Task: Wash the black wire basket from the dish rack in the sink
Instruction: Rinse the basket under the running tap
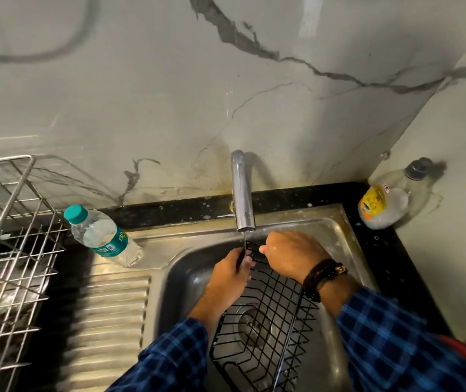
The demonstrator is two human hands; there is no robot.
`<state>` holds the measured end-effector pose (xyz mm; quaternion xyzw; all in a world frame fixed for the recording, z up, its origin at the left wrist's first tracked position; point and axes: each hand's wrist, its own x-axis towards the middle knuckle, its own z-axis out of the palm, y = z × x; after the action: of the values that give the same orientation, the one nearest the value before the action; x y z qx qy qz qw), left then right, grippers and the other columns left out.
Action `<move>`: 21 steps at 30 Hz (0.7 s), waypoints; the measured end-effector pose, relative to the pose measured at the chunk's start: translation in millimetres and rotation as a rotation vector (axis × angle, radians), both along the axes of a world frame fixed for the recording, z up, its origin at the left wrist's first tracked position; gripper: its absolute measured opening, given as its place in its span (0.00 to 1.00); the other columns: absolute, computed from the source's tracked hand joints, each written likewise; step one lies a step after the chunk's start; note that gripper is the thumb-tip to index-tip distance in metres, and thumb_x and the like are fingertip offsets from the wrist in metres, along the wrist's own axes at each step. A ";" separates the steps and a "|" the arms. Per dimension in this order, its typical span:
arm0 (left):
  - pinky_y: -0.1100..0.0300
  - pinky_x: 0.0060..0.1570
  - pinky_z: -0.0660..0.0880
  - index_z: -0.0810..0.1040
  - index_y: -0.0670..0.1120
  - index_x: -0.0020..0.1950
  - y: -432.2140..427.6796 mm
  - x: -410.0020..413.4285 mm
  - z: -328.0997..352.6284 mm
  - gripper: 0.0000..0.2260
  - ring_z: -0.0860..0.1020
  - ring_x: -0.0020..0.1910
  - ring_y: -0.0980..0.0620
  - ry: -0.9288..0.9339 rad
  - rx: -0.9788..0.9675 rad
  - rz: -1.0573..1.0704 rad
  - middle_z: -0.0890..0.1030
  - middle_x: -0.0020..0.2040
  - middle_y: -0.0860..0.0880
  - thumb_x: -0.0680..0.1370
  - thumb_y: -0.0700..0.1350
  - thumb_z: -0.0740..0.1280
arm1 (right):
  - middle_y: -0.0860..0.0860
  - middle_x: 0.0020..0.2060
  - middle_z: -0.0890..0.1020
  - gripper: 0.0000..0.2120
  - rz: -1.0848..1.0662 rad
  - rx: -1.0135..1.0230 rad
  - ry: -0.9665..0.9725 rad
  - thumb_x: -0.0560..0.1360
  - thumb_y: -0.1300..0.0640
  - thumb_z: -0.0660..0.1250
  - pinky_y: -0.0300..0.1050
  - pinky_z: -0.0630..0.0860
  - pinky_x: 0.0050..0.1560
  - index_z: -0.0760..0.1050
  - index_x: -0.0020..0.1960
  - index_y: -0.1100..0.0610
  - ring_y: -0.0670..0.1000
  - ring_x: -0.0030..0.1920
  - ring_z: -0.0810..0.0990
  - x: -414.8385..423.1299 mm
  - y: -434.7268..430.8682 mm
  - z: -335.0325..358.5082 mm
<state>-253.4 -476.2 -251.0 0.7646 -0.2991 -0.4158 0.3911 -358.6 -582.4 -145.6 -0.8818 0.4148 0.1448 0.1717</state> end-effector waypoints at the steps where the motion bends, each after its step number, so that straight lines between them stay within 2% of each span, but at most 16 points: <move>1: 0.61 0.36 0.78 0.77 0.49 0.62 -2.2 0.8 0.9 0.11 0.79 0.35 0.57 -0.056 -0.001 0.008 0.86 0.47 0.51 0.85 0.46 0.57 | 0.51 0.48 0.78 0.14 0.007 0.000 0.004 0.83 0.45 0.58 0.47 0.69 0.47 0.77 0.55 0.53 0.52 0.46 0.73 2.1 1.2 2.1; 3: 0.63 0.33 0.75 0.77 0.50 0.62 -3.2 3.6 0.2 0.12 0.80 0.33 0.57 -0.085 0.006 0.025 0.86 0.44 0.50 0.86 0.47 0.56 | 0.51 0.49 0.79 0.14 0.012 0.012 0.013 0.83 0.45 0.57 0.47 0.69 0.47 0.76 0.56 0.53 0.52 0.47 0.73 5.9 2.7 6.0; 5: 0.65 0.36 0.77 0.75 0.50 0.66 0.6 3.6 -0.1 0.13 0.82 0.40 0.56 -0.033 -0.003 -0.005 0.85 0.48 0.49 0.86 0.44 0.55 | 0.52 0.50 0.80 0.14 -0.004 0.014 0.015 0.83 0.45 0.57 0.47 0.69 0.47 0.77 0.55 0.53 0.53 0.47 0.74 7.1 2.2 9.1; 7: 0.67 0.49 0.78 0.72 0.53 0.70 8.9 6.6 -0.7 0.15 0.81 0.51 0.59 -0.134 -0.026 -0.108 0.83 0.55 0.52 0.86 0.42 0.55 | 0.53 0.50 0.80 0.15 -0.039 -0.001 0.004 0.83 0.46 0.57 0.48 0.71 0.47 0.77 0.54 0.55 0.54 0.48 0.76 4.8 0.7 10.6; 9: 0.68 0.58 0.75 0.69 0.58 0.71 23.9 11.1 -8.5 0.16 0.78 0.54 0.65 -0.229 -0.014 -0.229 0.80 0.60 0.57 0.86 0.43 0.55 | 0.53 0.49 0.81 0.15 -0.076 -0.026 -0.021 0.83 0.46 0.57 0.48 0.72 0.48 0.77 0.52 0.56 0.54 0.47 0.76 -0.6 -0.6 10.8; 11: 0.70 0.58 0.73 0.66 0.57 0.74 41.1 10.4 -18.4 0.17 0.77 0.53 0.66 -0.246 0.054 -0.315 0.80 0.62 0.55 0.86 0.44 0.53 | 0.54 0.49 0.81 0.16 -0.107 -0.064 -0.037 0.83 0.46 0.57 0.47 0.71 0.48 0.77 0.51 0.55 0.54 0.45 0.74 -7.3 -2.7 11.2; 13: 0.58 0.59 0.79 0.67 0.53 0.74 56.4 8.6 -33.3 0.16 0.81 0.53 0.60 -0.250 0.084 -0.325 0.82 0.60 0.52 0.86 0.46 0.53 | 0.54 0.47 0.82 0.16 -0.133 -0.097 -0.036 0.83 0.45 0.57 0.46 0.71 0.47 0.78 0.50 0.55 0.53 0.43 0.72 -12.6 -3.9 9.0; 14: 0.54 0.56 0.81 0.68 0.52 0.73 60.3 7.1 -36.8 0.16 0.83 0.52 0.58 -0.225 0.089 -0.300 0.84 0.58 0.52 0.85 0.47 0.52 | 0.54 0.45 0.81 0.17 -0.137 -0.108 -0.031 0.83 0.45 0.57 0.46 0.70 0.46 0.78 0.50 0.55 0.53 0.42 0.72 -15.4 -3.5 7.4; 16: 0.58 0.51 0.82 0.70 0.53 0.71 59.1 1.8 -32.7 0.15 0.84 0.49 0.58 -0.222 0.088 -0.248 0.84 0.55 0.54 0.86 0.48 0.53 | 0.52 0.40 0.77 0.17 -0.140 -0.110 -0.023 0.83 0.45 0.58 0.46 0.72 0.46 0.78 0.47 0.55 0.54 0.42 0.74 -19.6 -0.8 5.4; 18: 0.64 0.47 0.81 0.71 0.54 0.70 50.6 -1.7 -22.0 0.15 0.83 0.46 0.60 -0.327 0.067 -0.209 0.84 0.54 0.54 0.86 0.51 0.52 | 0.50 0.37 0.74 0.16 -0.158 -0.083 -0.044 0.83 0.44 0.57 0.46 0.75 0.46 0.74 0.43 0.53 0.54 0.43 0.78 -22.6 2.6 4.5; 21: 0.61 0.45 0.79 0.74 0.55 0.66 27.7 -3.0 -5.6 0.16 0.82 0.45 0.59 -0.456 0.006 -0.127 0.84 0.51 0.56 0.85 0.56 0.51 | 0.50 0.38 0.76 0.16 -0.173 -0.055 -0.060 0.83 0.44 0.56 0.47 0.75 0.45 0.74 0.45 0.53 0.53 0.43 0.78 -20.8 10.3 7.3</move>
<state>-256.4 -448.5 -256.6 0.8196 -0.4260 -0.2572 0.2840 -379.4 -572.1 -138.3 -0.8509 0.4879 0.0913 0.1717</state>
